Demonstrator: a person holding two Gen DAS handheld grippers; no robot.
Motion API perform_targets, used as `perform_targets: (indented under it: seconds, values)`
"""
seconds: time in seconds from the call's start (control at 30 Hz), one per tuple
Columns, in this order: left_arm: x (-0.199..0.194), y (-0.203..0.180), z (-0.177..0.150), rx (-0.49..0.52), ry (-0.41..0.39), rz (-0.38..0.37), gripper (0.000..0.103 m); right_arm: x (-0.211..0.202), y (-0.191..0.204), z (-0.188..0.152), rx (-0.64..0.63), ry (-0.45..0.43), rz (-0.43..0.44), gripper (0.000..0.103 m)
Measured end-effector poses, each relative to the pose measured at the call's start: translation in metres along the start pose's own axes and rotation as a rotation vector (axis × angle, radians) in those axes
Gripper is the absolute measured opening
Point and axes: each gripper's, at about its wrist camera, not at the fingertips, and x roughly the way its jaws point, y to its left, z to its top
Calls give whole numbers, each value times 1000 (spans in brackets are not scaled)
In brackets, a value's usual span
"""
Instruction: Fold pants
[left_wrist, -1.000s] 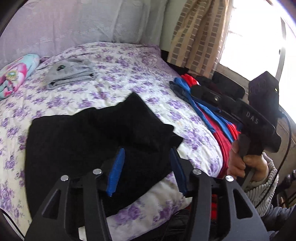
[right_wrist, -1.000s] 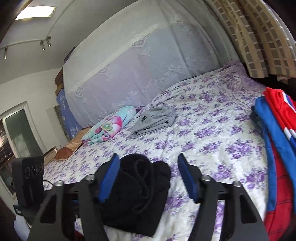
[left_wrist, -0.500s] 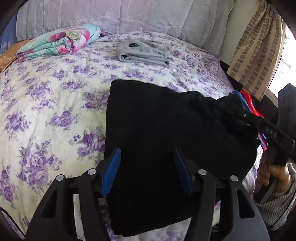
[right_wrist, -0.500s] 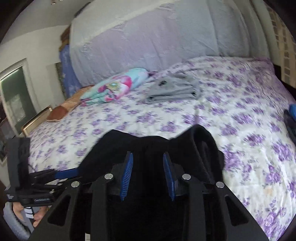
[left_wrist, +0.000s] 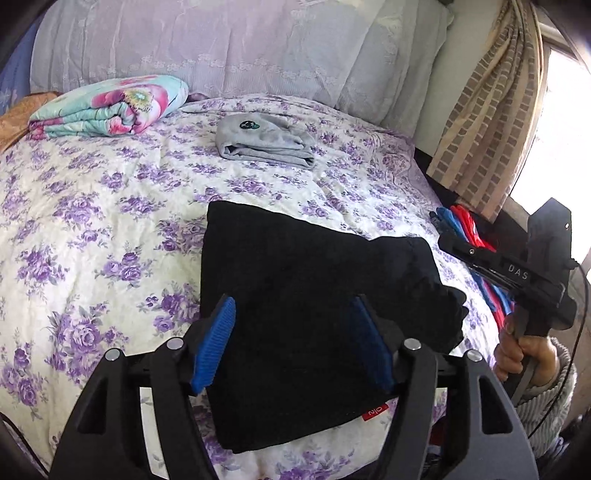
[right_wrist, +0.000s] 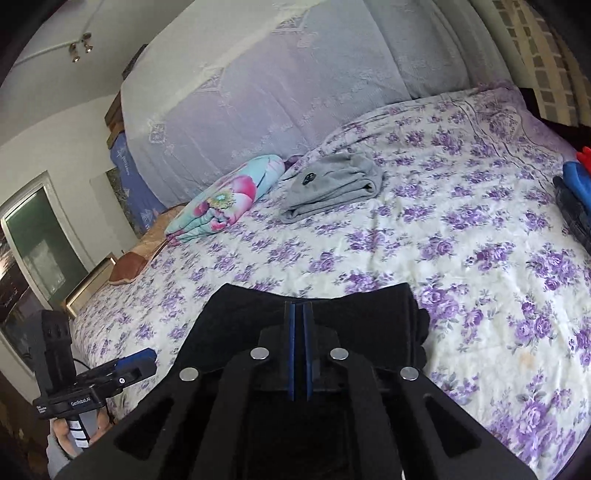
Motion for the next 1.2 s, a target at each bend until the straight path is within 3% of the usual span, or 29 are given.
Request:
perform_targets:
  seconds: [0.07, 0.1, 0.13, 0.17, 0.23, 0.33, 0.47, 0.53, 0.67, 0.77, 1.07, 1.2]
  values:
    - [8, -6, -6, 42, 12, 57, 70, -5, 8, -11, -36, -2, -24, 18]
    - [13, -6, -9, 50, 27, 73, 70, -8, 10, -17, -53, -6, -47, 42]
    - [20, -4, -12, 46, 47, 88, 70, -8, 10, -25, -71, -3, -72, 56]
    - [28, 0, -15, 37, 70, 103, 70, -4, 9, -33, -87, 19, -105, 56]
    - [43, 13, -24, 12, 102, 115, 82, 13, -1, -54, -113, 94, -146, 57]
    - [46, 21, -32, -17, 74, 135, 94, 15, 0, -65, -162, 61, -162, 57]
    - [36, 22, -32, -32, 51, 154, 94, -2, 15, -58, -174, 21, -181, 57]
    - [31, 24, -32, -29, 28, 201, 94, -13, 25, -54, -201, -14, -169, 59]
    - [26, 30, -29, -18, 7, 289, 94, -16, 37, -55, -271, -27, -195, 75]
    - [25, 36, -28, -31, 7, 305, 94, 12, 19, -66, -234, 77, -222, 77]
    - [22, 39, -27, -34, 6, 321, 94, -12, 14, -52, -162, 16, -146, 82]
    - [21, 39, -26, -36, 7, 319, 94, -32, 2, -40, -115, -38, -158, 88]
